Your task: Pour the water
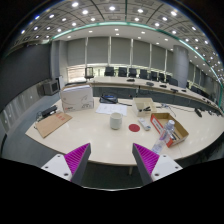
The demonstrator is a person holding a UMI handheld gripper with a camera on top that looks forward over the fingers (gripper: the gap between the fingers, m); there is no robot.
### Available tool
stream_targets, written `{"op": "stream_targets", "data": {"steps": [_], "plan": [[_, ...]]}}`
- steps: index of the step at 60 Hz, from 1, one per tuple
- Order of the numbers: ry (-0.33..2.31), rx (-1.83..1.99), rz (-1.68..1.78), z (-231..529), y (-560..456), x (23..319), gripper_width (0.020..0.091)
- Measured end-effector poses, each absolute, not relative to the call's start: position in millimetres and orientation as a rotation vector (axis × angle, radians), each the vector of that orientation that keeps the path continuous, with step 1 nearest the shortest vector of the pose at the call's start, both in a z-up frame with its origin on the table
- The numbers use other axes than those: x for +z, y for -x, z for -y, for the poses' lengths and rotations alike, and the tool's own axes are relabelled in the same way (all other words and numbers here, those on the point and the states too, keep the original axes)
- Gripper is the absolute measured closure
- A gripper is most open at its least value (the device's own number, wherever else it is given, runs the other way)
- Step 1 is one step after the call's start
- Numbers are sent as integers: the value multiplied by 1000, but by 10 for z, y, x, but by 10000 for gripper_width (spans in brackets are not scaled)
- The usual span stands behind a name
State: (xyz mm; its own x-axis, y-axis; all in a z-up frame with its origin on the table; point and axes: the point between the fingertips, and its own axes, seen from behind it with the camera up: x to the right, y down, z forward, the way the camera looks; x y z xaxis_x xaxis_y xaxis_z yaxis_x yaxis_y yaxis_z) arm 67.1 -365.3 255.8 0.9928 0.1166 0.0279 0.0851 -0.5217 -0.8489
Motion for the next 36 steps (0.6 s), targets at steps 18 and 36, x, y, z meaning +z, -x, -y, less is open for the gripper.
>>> {"op": "stream_targets", "data": {"steps": [18, 36], "plan": [[2106, -59, 129, 3311, -2437, 1926, 245], [2013, -25, 21, 2418, -3431, 1435, 245]]}}
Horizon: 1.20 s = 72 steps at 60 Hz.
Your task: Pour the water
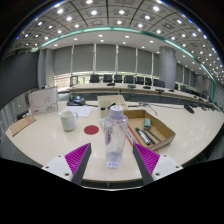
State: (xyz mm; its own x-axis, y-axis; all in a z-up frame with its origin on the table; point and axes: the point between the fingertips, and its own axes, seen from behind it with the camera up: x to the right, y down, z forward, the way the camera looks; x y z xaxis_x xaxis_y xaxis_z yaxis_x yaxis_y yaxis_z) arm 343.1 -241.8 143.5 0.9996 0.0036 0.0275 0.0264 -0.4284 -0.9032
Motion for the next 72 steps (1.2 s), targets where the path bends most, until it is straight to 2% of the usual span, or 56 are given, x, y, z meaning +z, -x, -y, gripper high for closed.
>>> {"op": "stream_targets", "data": {"steps": [11, 14, 20, 26, 33, 39, 54, 72], "plan": [[1995, 9, 8, 1802, -3542, 1080, 277], [1993, 14, 8, 1691, -3524, 1007, 343], [1987, 8, 28, 1538, -3518, 896, 587], [1977, -7, 32, 1524, -3501, 902, 616], [1985, 4, 29, 1501, -3503, 896, 691], [1984, -19, 44, 1483, -3529, 950, 710], [1949, -105, 84, 1292, -3489, 1371, 711], [1867, -512, 313, 653, -3244, 2067, 711]]}}
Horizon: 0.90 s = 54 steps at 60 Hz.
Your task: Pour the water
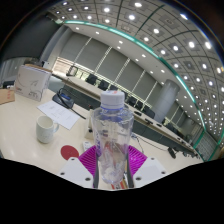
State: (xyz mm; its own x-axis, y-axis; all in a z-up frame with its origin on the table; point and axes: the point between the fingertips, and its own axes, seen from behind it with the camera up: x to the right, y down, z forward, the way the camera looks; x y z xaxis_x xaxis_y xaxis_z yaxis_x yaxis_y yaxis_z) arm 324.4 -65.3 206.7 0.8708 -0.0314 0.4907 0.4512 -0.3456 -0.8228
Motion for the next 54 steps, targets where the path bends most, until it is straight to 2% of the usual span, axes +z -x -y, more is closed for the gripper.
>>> {"op": "stream_targets", "data": {"steps": [7, 13, 22, 34, 43, 54], "plan": [[1801, -761, 495, 262, -2987, 2299, 713], [1725, -983, 689, -70, -2754, 2364, 712], [1596, -1306, 1034, -421, -2441, 2227, 712], [1242, -1646, 1441, -700, -2031, 2116, 710], [1132, -1748, 1583, -751, -1952, 1998, 712], [1125, -1750, 1634, -760, -1932, 1897, 713]]}}
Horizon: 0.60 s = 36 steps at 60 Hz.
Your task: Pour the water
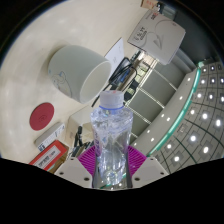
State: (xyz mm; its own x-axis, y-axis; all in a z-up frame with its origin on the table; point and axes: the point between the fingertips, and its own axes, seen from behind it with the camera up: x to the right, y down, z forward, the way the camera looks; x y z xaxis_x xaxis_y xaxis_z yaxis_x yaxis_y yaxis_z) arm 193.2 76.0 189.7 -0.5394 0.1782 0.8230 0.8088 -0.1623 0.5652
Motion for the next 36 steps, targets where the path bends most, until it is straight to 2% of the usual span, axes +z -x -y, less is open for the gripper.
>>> {"op": "stream_targets", "data": {"steps": [6, 17, 28, 36], "plan": [[1197, -1701, 1580, -770, -1959, 1922, 714], [1431, -1487, 1291, -686, -2075, 2232, 713], [1613, -1089, 904, -597, -2060, 2584, 709], [1709, -728, 671, -550, -1973, 2649, 711]]}}
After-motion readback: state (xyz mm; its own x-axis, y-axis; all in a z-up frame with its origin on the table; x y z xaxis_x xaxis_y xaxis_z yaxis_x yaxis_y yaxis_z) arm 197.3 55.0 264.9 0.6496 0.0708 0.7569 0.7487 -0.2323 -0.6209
